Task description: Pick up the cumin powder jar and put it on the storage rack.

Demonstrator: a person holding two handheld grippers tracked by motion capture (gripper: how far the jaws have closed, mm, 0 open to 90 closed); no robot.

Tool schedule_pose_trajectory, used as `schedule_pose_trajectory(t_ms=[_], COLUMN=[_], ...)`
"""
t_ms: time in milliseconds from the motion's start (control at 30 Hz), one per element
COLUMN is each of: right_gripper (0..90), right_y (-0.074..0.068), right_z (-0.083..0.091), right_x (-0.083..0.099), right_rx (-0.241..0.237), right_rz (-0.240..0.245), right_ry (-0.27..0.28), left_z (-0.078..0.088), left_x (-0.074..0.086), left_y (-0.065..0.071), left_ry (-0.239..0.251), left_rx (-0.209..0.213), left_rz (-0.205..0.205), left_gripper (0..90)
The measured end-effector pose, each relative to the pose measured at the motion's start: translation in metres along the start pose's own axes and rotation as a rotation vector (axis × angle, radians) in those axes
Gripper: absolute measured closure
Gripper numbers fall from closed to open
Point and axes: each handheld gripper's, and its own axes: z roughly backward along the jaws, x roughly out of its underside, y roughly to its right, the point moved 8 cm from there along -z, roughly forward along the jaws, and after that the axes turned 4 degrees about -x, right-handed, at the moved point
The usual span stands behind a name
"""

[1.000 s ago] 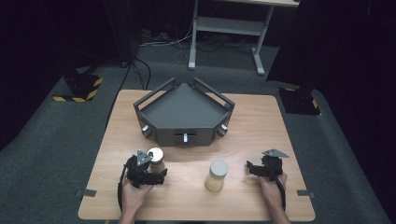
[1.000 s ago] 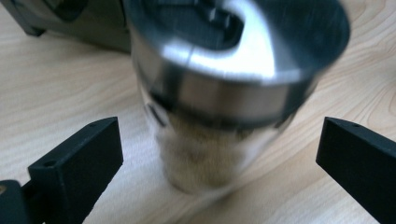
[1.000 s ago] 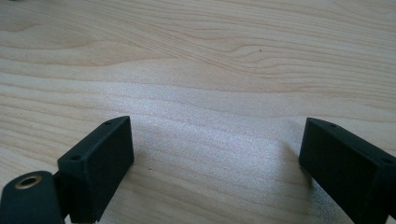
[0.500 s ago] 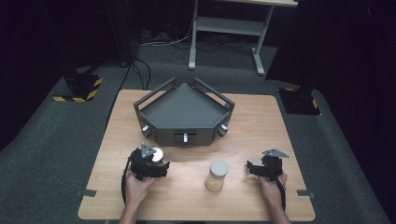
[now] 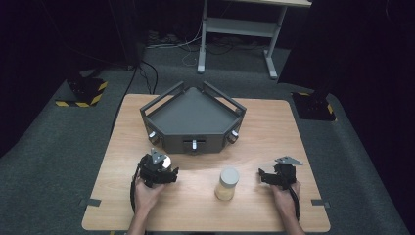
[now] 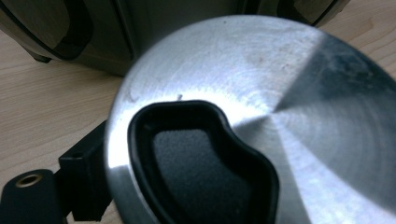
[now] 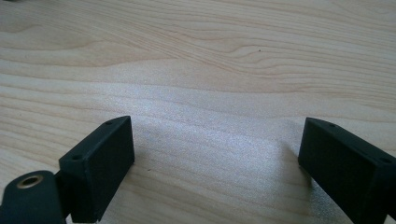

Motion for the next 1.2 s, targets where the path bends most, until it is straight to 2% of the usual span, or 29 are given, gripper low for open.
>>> schedule_pose_trajectory(t_ms=[500,533,567,967,1000,1033,1067,1100,1133,1167,1200], right_gripper=[9.7,9.7,9.7,9.7,9.7,9.7,9.7,9.7,9.7,9.7,9.7], right_y=[0.000,0.000,0.000,0.000,0.000,0.000,0.000,0.000,0.000,0.000,0.000], right_z=[0.000,0.000,0.000,0.000,0.000,0.000,0.000,0.000,0.000,0.000,0.000], right_x=[0.000,0.000,0.000,0.000,0.000,0.000,0.000,0.000,0.000,0.000,0.000], right_rx=[0.000,0.000,0.000,-0.001,-0.001,-0.001,-0.001,-0.001,-0.001,-0.001,-0.001], right_rz=[-0.001,0.000,-0.001,0.000,0.000,0.000,0.000,0.000,0.000,0.000,0.000], right_ry=[0.000,0.000,0.000,-0.001,0.000,-0.001,0.000,-0.001,-0.001,0.000,0.000], left_z=[-0.004,-0.006,-0.004,-0.006,-0.006,-0.009,-0.009,-0.006,-0.009,-0.009,-0.006], left_x=[-0.001,0.001,-0.002,0.000,0.001,0.004,0.004,0.001,0.005,0.006,0.002], left_y=[0.005,0.009,0.005,0.006,0.007,0.011,0.010,0.006,0.011,0.011,0.005], left_ry=[0.000,0.028,0.002,0.004,0.013,0.045,0.041,0.015,0.055,0.061,0.020], left_rx=[-0.015,-0.014,-0.017,-0.026,-0.027,-0.023,-0.020,-0.022,-0.021,-0.020,-0.020], left_rz=[-0.014,0.032,-0.015,-0.021,-0.009,0.044,0.039,-0.006,0.052,0.060,-0.007], left_gripper=[17.7,18.4,18.9,27.2,28.7,29.0,29.3,29.6,29.9,30.2,30.7])
